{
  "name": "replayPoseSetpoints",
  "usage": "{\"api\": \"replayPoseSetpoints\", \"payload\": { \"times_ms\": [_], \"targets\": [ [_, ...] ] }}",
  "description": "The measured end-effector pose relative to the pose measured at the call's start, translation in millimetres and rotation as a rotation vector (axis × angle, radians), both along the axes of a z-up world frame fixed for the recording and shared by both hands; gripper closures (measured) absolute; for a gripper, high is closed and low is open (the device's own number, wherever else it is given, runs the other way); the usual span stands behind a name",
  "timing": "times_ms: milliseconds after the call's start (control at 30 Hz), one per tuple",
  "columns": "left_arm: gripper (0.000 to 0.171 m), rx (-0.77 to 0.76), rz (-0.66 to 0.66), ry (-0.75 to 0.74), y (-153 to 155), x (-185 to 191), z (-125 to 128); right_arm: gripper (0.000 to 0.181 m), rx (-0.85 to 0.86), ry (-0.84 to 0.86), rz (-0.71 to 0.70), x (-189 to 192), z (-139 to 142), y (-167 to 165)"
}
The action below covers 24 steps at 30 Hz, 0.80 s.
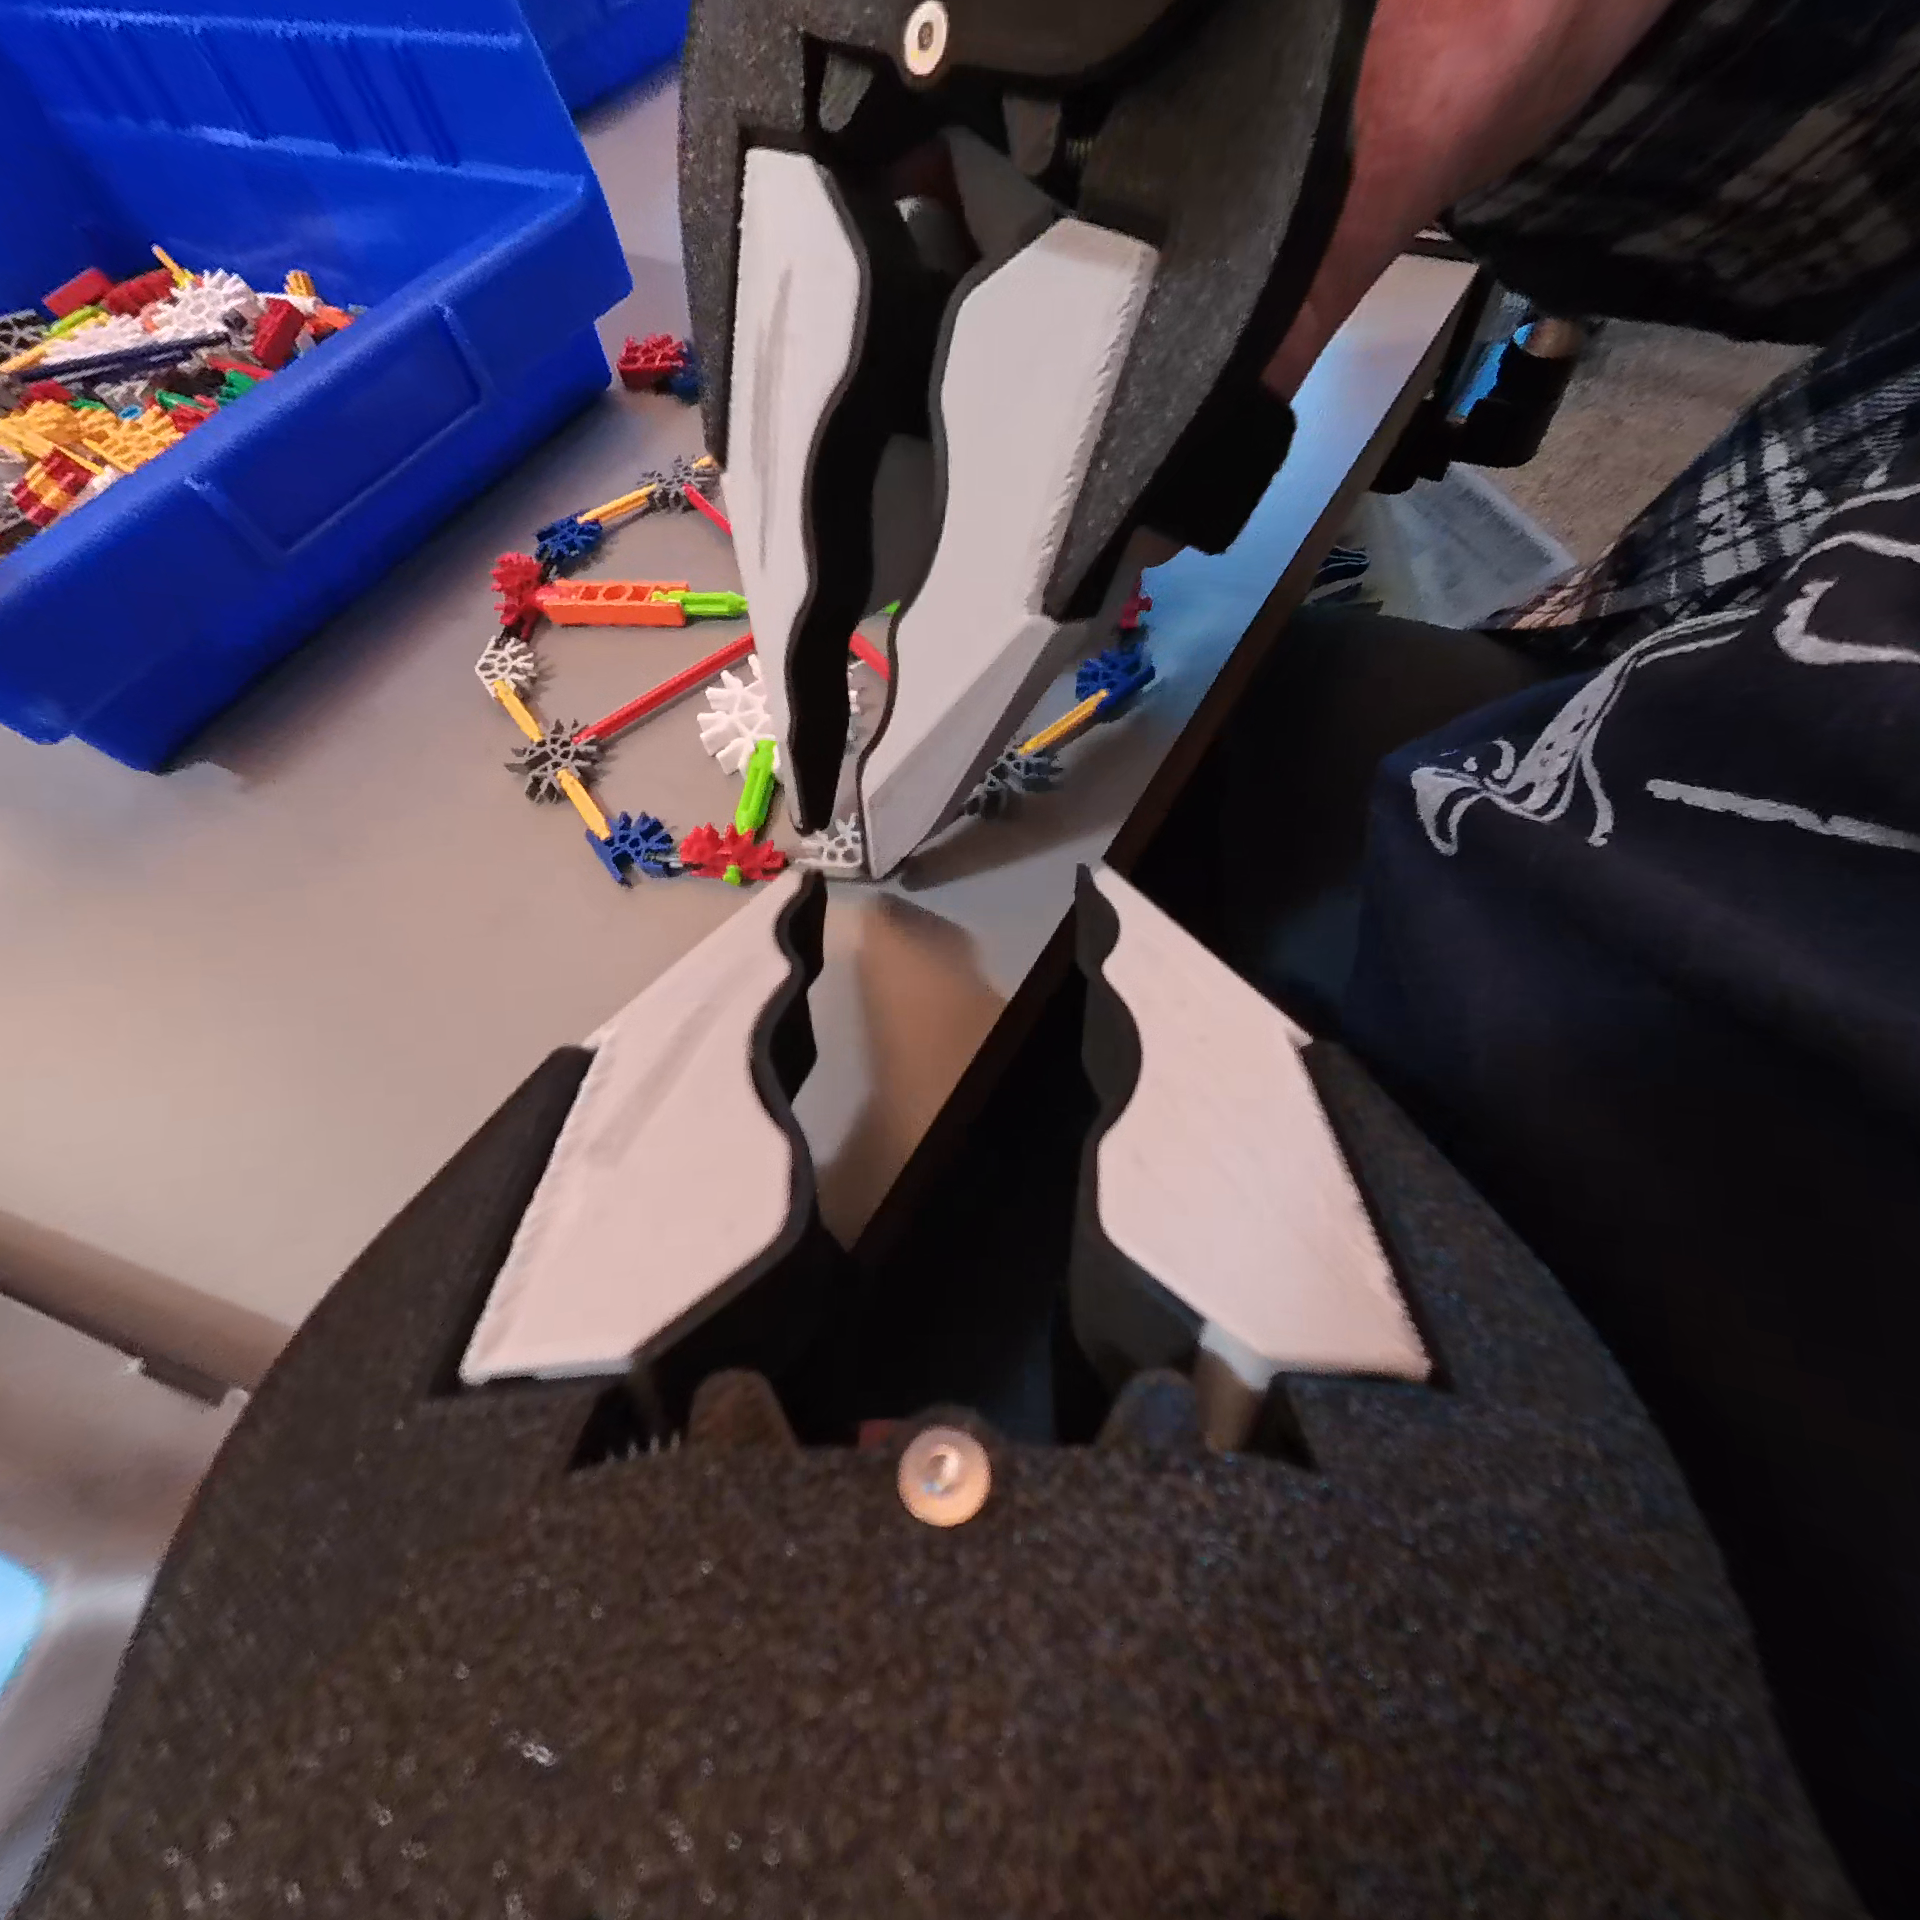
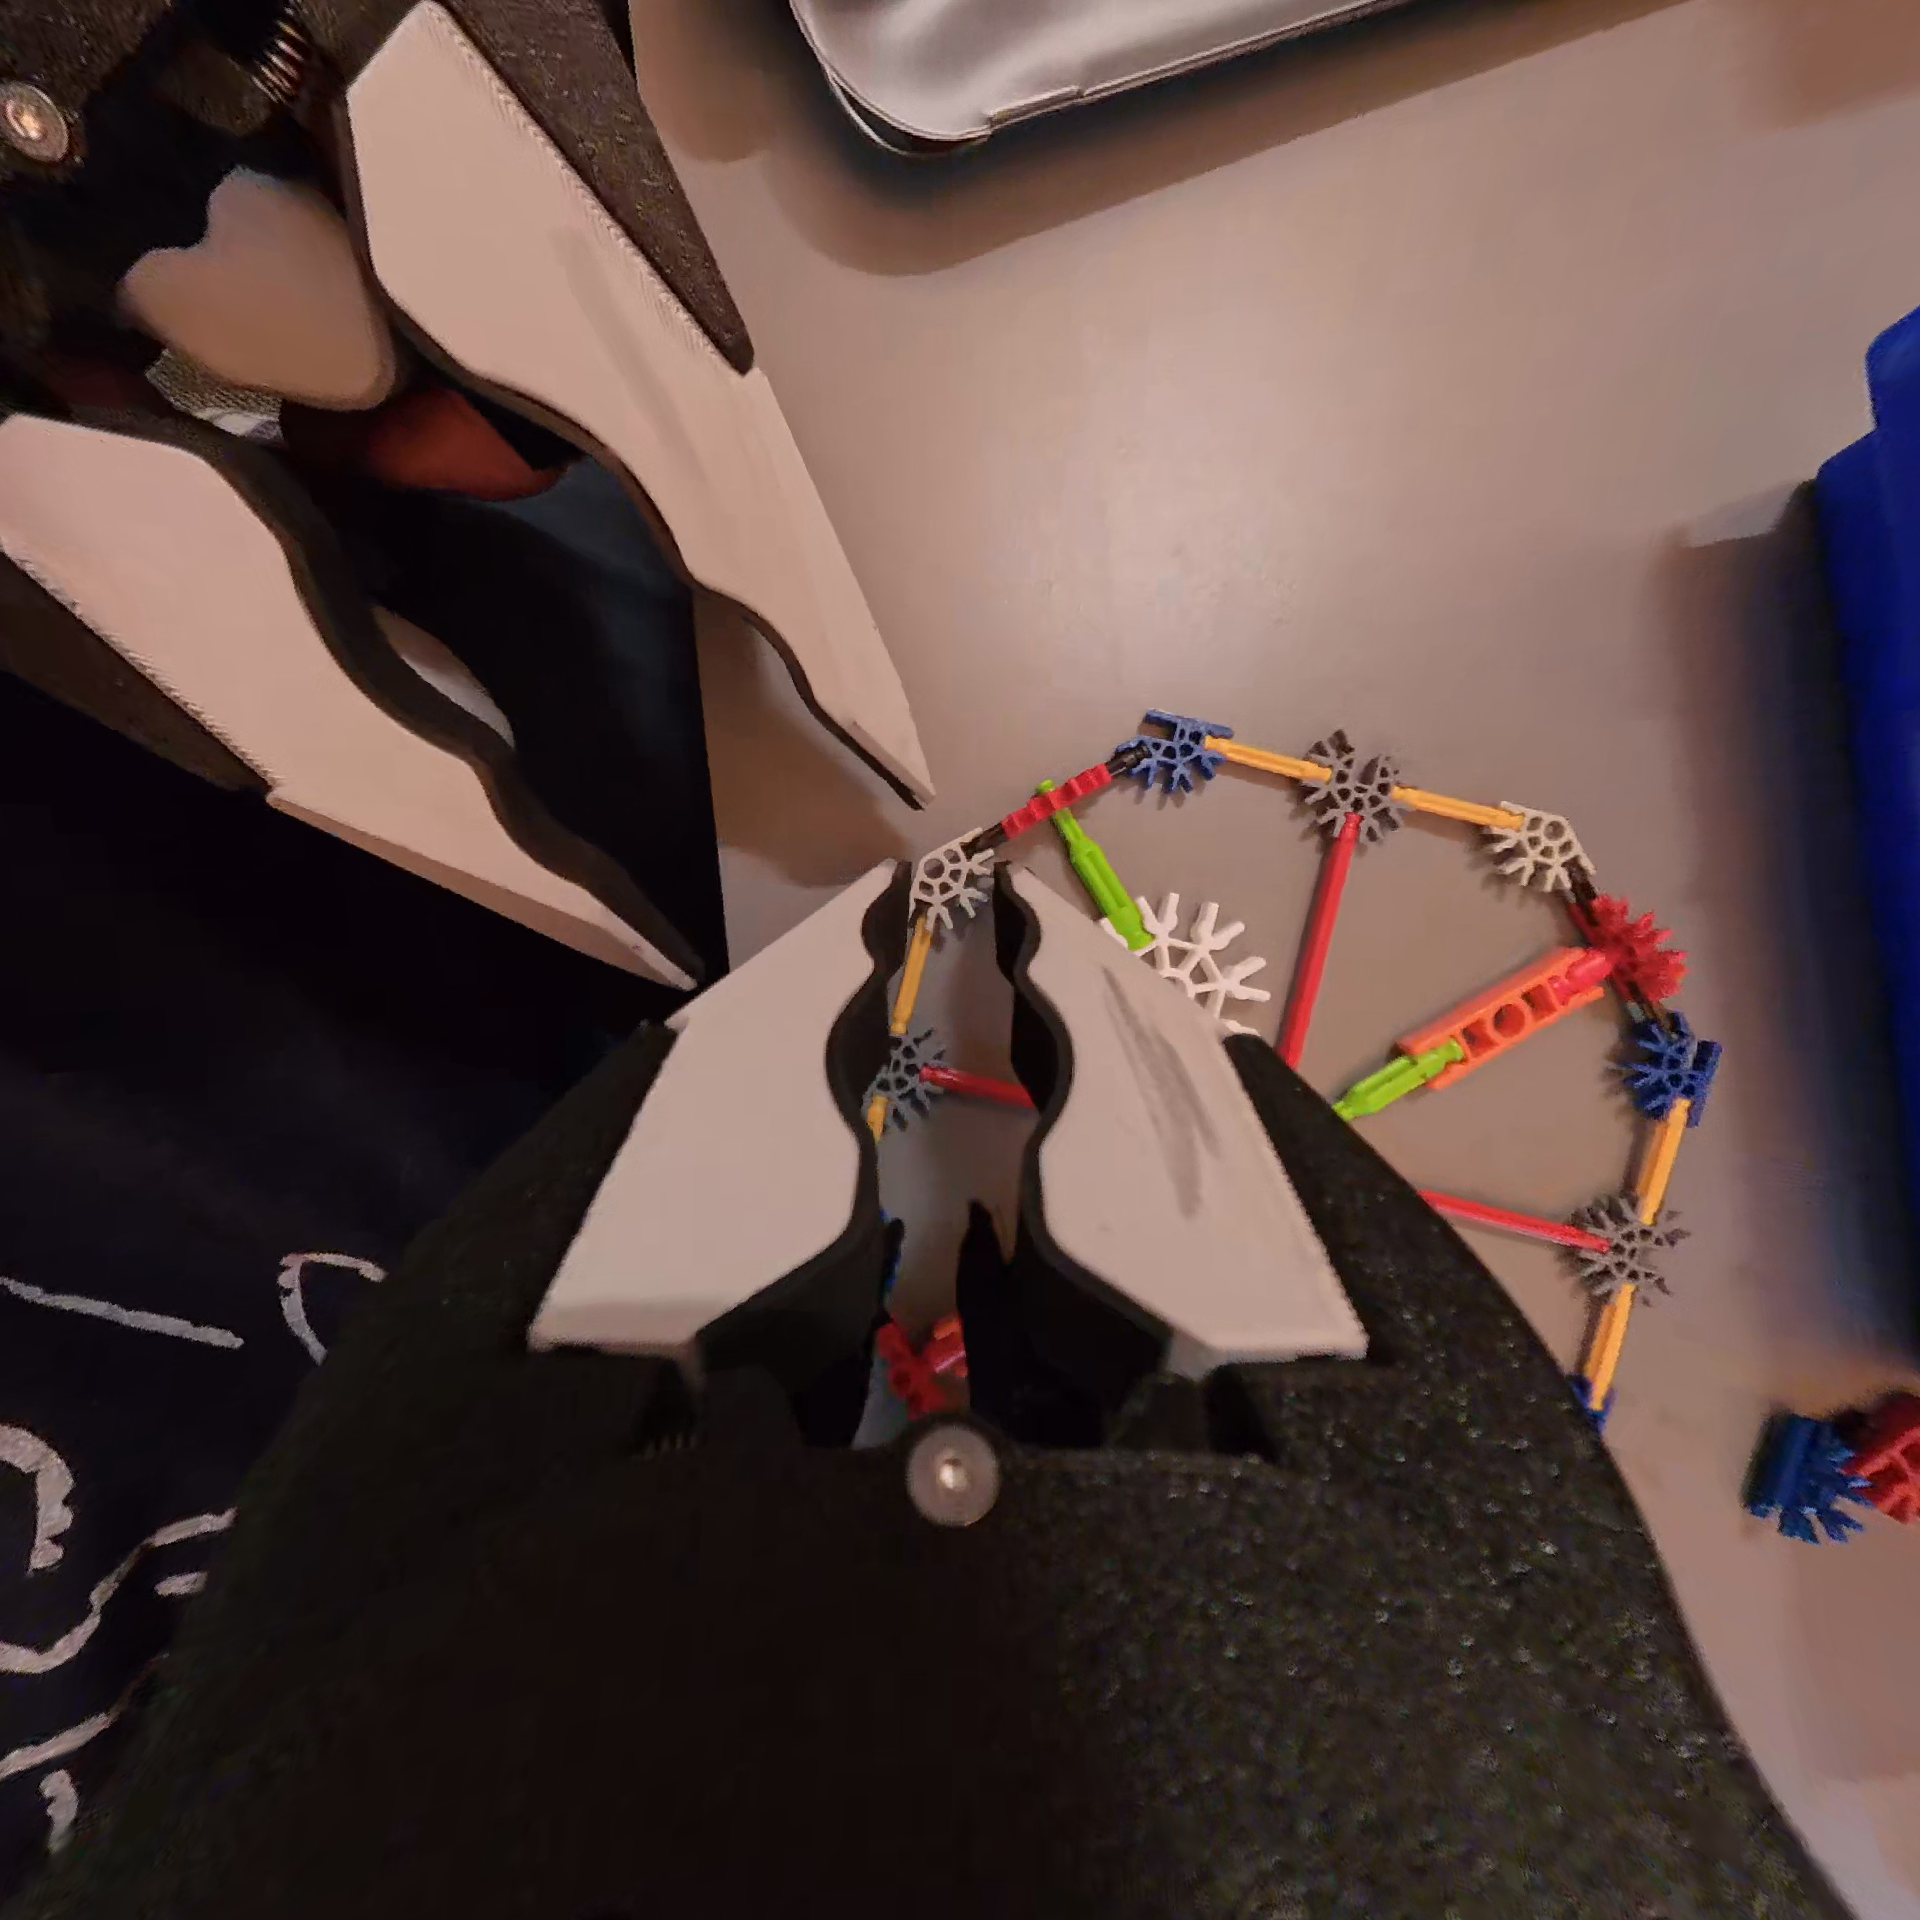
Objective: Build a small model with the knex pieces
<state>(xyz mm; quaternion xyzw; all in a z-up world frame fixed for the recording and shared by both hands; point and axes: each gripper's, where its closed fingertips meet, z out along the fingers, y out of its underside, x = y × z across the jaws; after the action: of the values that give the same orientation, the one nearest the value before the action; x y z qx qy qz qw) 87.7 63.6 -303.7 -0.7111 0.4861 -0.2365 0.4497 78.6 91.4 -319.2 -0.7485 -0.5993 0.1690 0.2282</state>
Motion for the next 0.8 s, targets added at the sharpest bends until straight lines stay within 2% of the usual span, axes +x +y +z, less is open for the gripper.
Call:
{"api": "replayPoseSetpoints", "payload": {
  "times_ms": [467,800],
  "targets": [
    [0.123,0.041,-0.026,0.07,3,7,1,0.166,0.006,-0.006,0.001,-1,-1,2],
    [0.123,0.042,-0.042,0.127,1,9,-8,0.166,0.011,-0.039,0.017,-1,-5,-1]
  ]
}}
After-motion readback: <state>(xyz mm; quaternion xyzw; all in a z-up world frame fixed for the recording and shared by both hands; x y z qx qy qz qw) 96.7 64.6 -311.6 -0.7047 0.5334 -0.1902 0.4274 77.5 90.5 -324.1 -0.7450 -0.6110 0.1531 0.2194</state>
